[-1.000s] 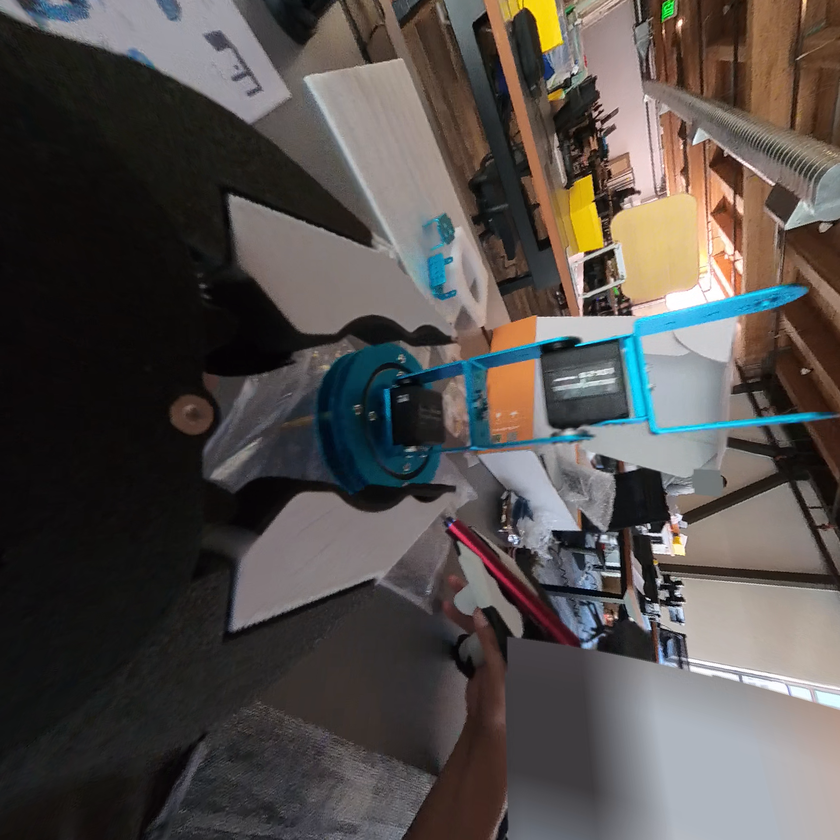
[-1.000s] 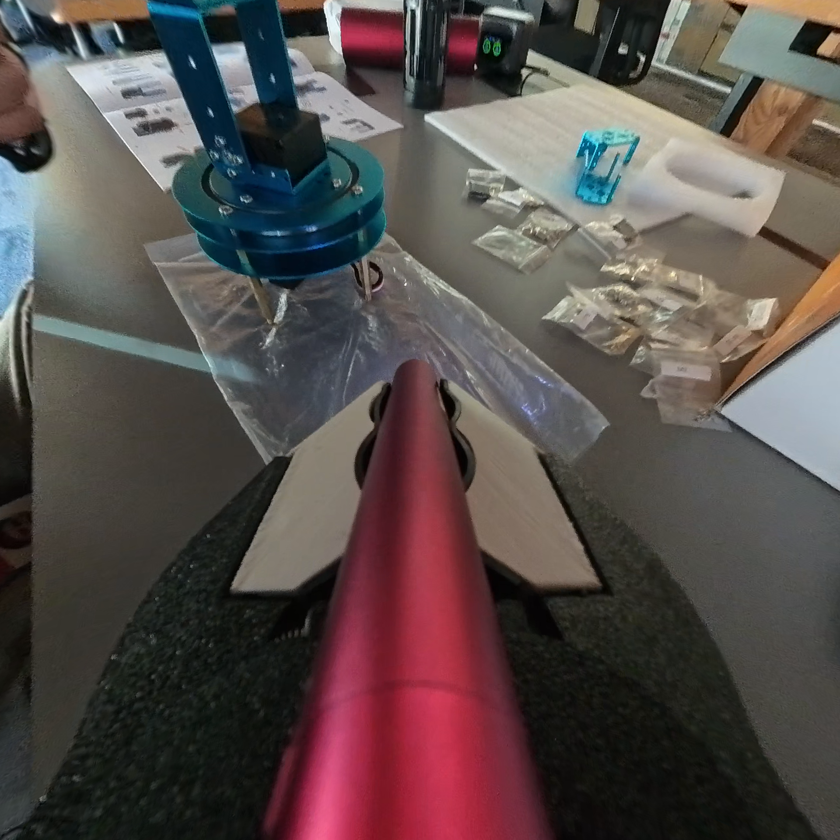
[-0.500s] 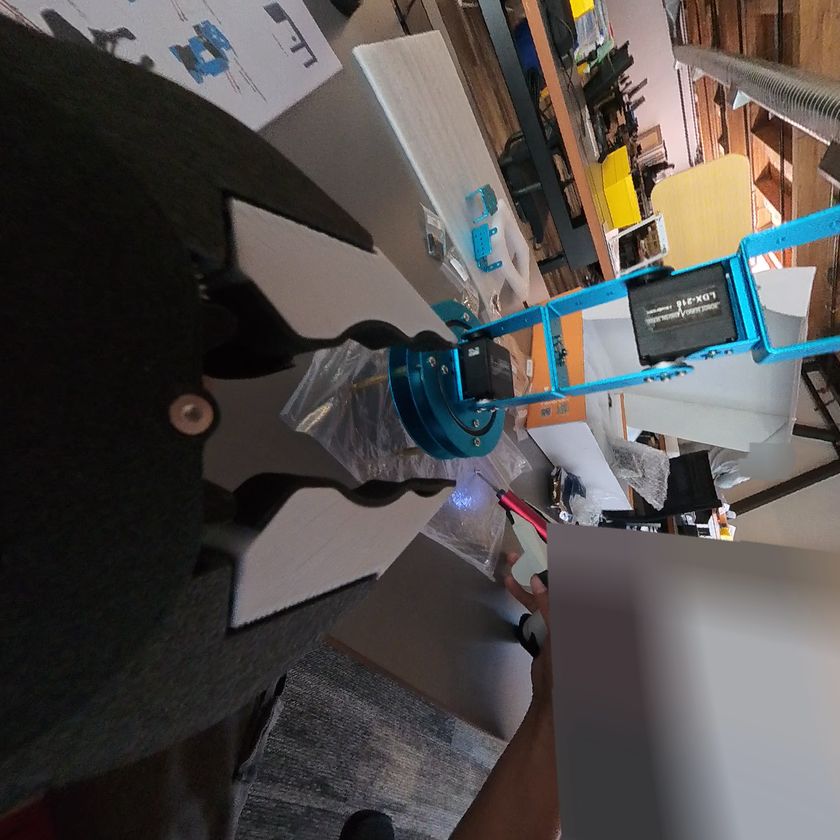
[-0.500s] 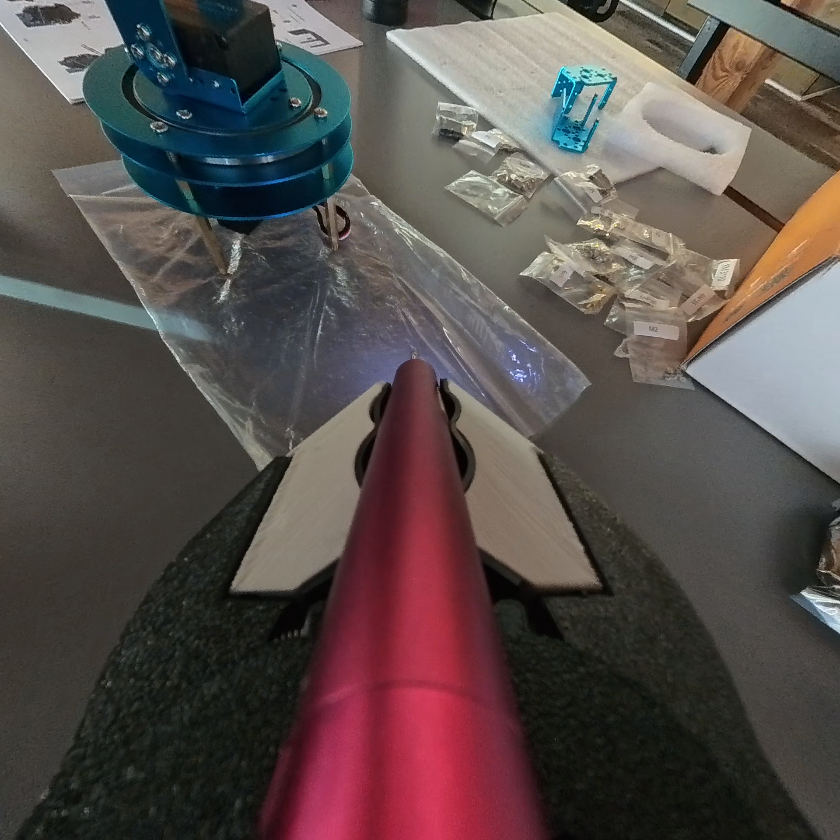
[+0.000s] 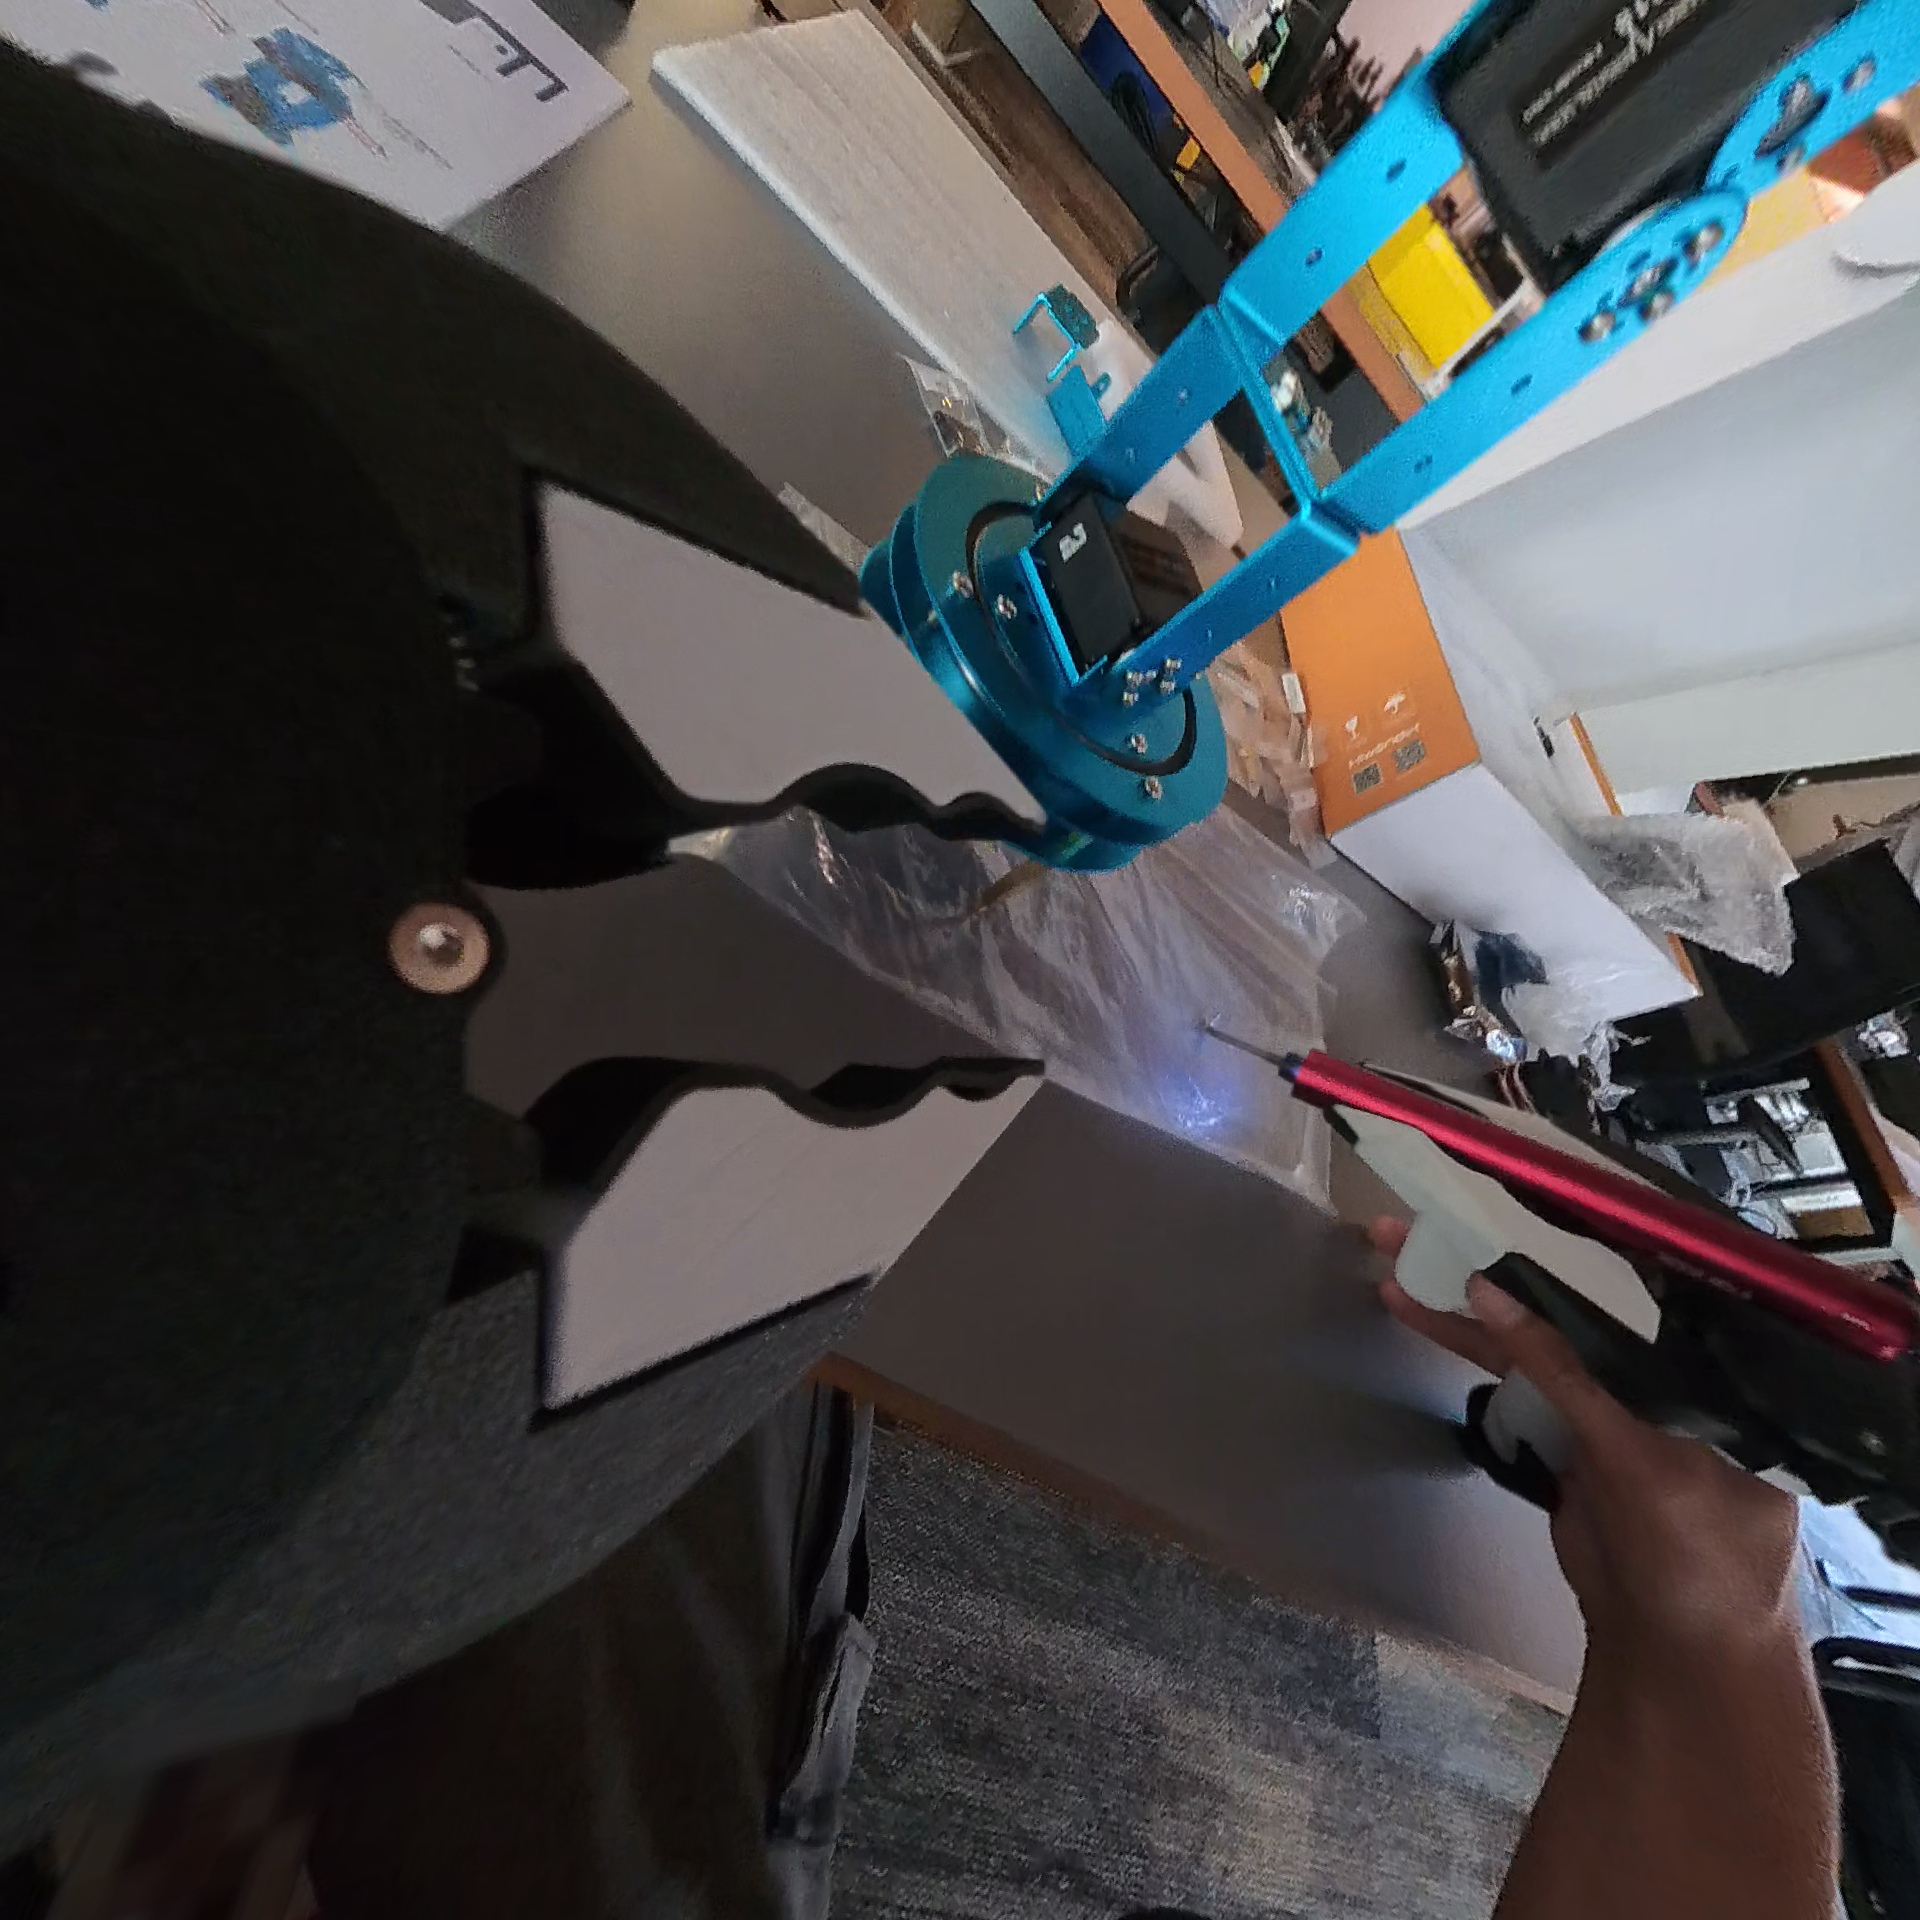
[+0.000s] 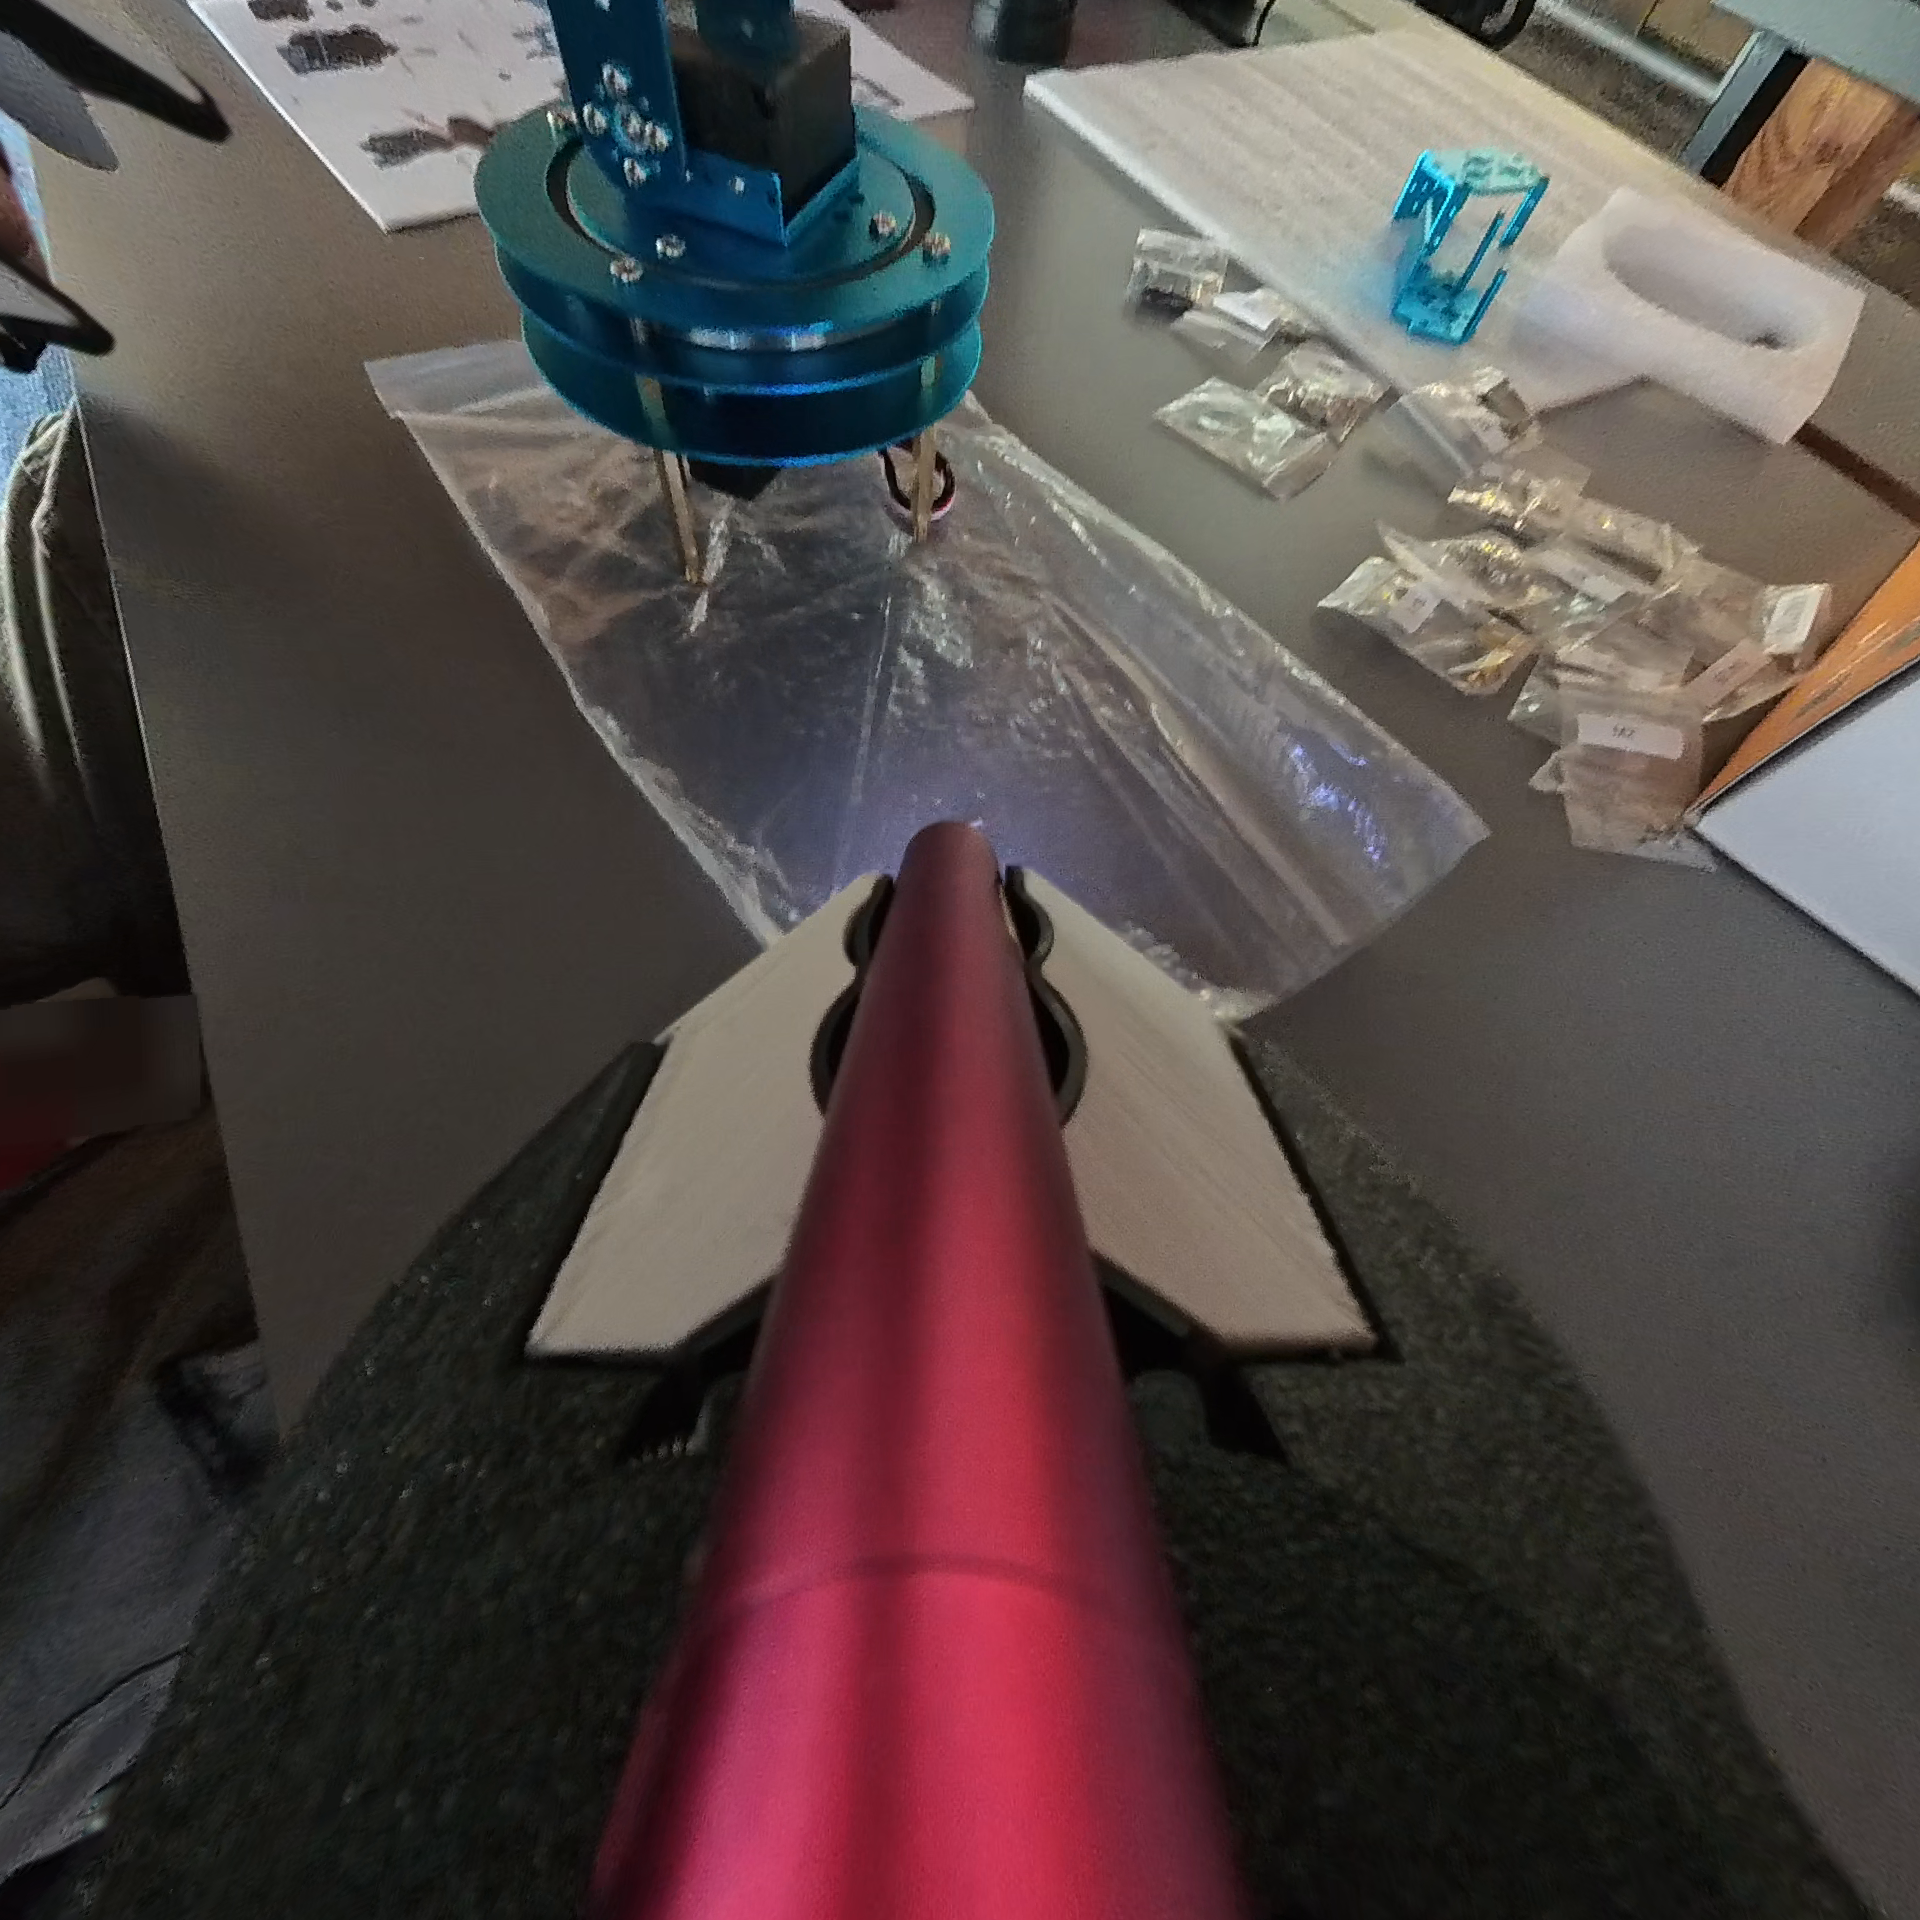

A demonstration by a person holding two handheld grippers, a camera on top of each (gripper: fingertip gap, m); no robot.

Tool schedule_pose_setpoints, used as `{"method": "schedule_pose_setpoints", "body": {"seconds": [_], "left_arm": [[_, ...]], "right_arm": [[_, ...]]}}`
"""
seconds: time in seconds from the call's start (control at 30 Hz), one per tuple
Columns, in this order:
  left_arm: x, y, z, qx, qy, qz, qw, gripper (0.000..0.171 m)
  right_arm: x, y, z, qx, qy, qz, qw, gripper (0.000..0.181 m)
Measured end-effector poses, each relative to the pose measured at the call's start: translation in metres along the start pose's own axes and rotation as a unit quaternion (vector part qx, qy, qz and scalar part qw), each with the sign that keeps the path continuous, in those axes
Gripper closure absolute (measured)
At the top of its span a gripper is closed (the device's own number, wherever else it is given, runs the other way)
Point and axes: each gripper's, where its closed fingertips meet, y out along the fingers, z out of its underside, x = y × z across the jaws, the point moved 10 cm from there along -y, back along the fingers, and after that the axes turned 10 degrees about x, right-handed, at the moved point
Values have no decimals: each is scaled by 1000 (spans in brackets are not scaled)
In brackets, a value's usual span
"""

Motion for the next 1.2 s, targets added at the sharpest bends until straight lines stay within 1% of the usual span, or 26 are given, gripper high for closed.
{"method": "schedule_pose_setpoints", "body": {"seconds": [0.23,0.43,0.63,0.87,1.2], "left_arm": [[-9,1,-5,1,15,2,1000,131],[-7,5,-7,2,15,6,1000,131],[-7,6,-9,-1,19,9,1000,132],[-4,8,-6,4,17,10,1000,132],[-3,10,-6,4,15,13,1000,132]], "right_arm": [[-2,-5,2,-15,10,-1,1000,159],[1,-6,1,-12,-3,1,1000,159],[0,-6,3,-8,1,-2,1000,159],[1,-5,3,-4,-1,-7,1000,158],[7,-10,-3,-20,-14,-12,1000,159]]}}
